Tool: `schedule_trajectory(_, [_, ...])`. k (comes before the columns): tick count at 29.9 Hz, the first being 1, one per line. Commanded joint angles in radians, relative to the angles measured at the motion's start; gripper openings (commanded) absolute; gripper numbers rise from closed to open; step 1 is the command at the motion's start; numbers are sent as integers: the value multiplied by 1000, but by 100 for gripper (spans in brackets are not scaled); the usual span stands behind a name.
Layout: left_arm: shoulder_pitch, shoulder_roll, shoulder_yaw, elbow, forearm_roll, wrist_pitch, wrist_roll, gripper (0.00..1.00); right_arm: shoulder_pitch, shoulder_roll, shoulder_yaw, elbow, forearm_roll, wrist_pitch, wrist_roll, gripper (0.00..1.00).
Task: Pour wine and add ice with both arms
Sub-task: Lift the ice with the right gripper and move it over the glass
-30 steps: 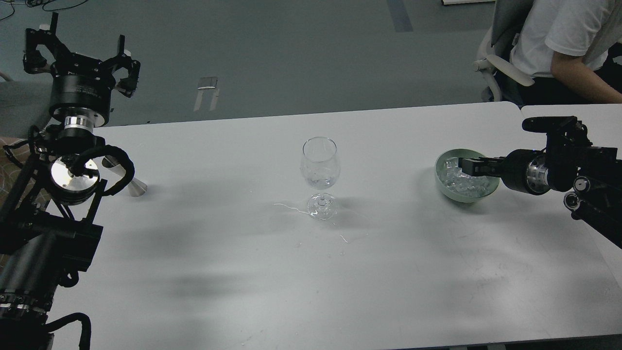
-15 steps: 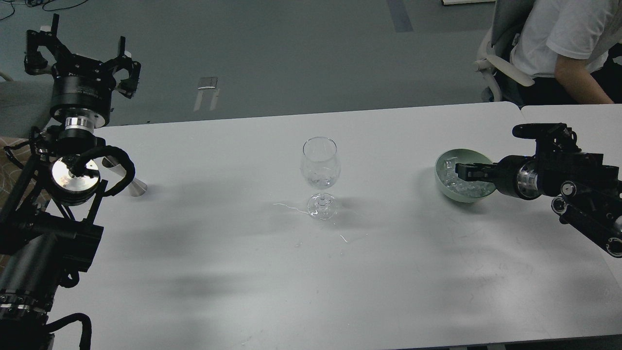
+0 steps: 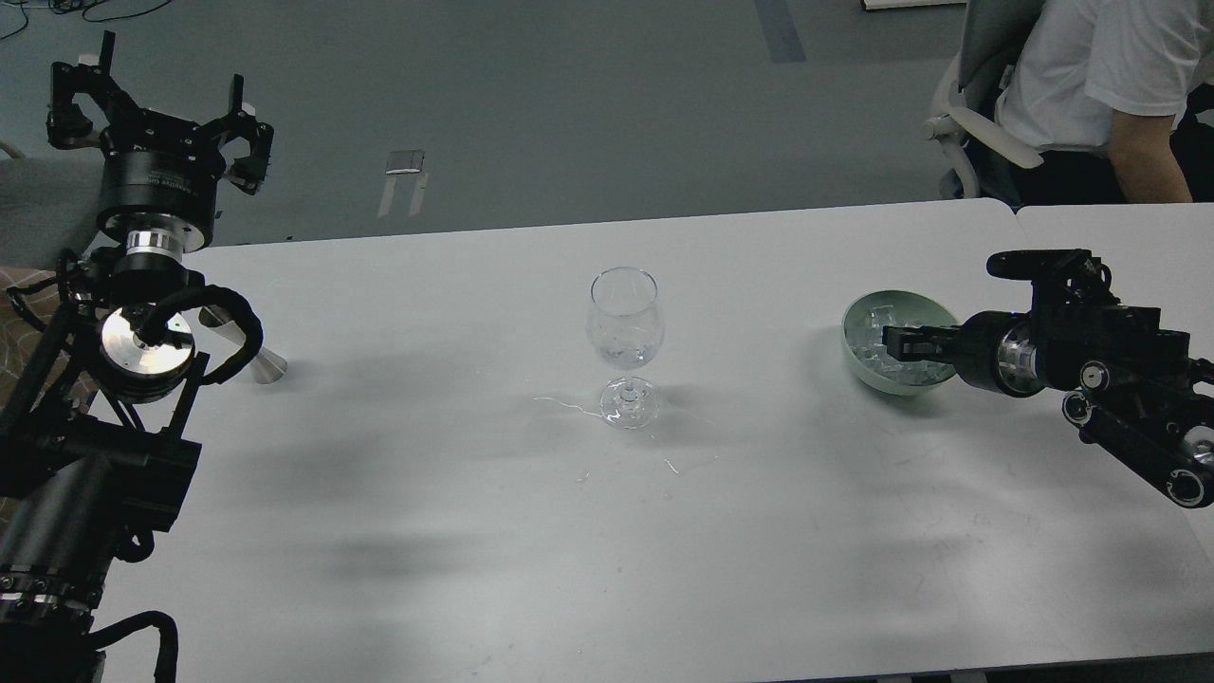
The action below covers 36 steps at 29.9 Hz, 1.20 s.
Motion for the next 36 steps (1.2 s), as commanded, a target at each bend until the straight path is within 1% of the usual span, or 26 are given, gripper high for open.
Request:
schedule_trajectory(1, [0, 0, 0, 0, 0, 1, 1, 98, 1, 0, 0, 2, 1, 0, 0, 32])
schedule_trajectory(4, [0, 0, 0, 1, 0, 3, 1, 98, 2, 0, 0, 2, 1, 0, 0, 25])
schedule_trajectory(5, [0, 0, 0, 0, 0, 3, 1, 98, 2, 0, 2, 2, 3, 0, 0, 20])
schedule_trajectory(9, [-2, 3, 0, 0, 0, 4, 1, 98, 5, -4, 2, 5, 3, 0, 0, 17])
schedule_trajectory(14, [-2, 5, 0, 0, 0, 4, 1, 98, 7, -20, 10, 15, 9, 0, 3, 17])
schedule_trajectory(18, [-2, 8, 0, 0, 0, 6, 2, 98, 5, -63, 43, 51, 15, -1, 6, 18])
schedule_trajectory(23, [-2, 9, 0, -2, -2, 7, 2, 98, 7, -84, 100, 74, 17, -4, 8, 24])
schedule_trajectory(24, [-3, 9, 0, -4, -2, 7, 5, 98, 10, -84, 117, 89, 17, -4, 8, 26])
schedule_trajectory(26, [-3, 9, 0, -4, -2, 7, 7, 98, 15, -86, 131, 115, 18, -4, 9, 26])
schedule_trajectory(28, [-5, 9, 0, -4, -2, 7, 8, 98, 18, -95, 149, 166, 17, -3, 9, 25])
schedule_trajectory(30, [-5, 8, 1, -4, -2, 7, 8, 98, 18, -109, 152, 250, 17, -3, 9, 25])
schedule_trajectory(36, [-5, 18, 1, -5, -2, 6, 11, 98, 42, -107, 157, 419, 17, 0, 9, 24])
